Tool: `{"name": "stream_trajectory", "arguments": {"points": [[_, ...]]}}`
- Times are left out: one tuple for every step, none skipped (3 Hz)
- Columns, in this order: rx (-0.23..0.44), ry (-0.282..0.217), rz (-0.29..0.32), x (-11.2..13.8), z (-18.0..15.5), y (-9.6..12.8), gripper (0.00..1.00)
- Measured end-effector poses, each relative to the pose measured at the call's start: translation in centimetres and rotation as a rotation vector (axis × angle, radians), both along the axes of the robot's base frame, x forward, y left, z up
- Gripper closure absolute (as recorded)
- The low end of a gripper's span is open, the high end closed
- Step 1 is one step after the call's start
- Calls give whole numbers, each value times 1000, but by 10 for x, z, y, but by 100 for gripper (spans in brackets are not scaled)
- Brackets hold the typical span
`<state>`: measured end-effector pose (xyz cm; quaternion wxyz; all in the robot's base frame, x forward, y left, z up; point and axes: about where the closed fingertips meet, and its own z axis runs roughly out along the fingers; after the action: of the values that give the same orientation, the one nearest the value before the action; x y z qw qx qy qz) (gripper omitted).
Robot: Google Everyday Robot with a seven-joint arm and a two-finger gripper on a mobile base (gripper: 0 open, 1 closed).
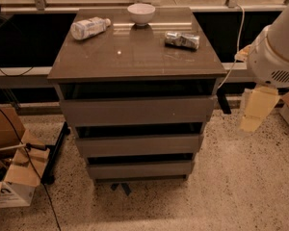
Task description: Open top drawer
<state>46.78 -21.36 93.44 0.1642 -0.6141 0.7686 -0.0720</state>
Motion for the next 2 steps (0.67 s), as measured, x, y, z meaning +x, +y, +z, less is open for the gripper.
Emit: {"name": "stream_trajectory", "arguments": {"points": [[-22, -12, -3, 4, -5, -4, 0], [22, -44, -5, 14, -14, 13, 0]]}}
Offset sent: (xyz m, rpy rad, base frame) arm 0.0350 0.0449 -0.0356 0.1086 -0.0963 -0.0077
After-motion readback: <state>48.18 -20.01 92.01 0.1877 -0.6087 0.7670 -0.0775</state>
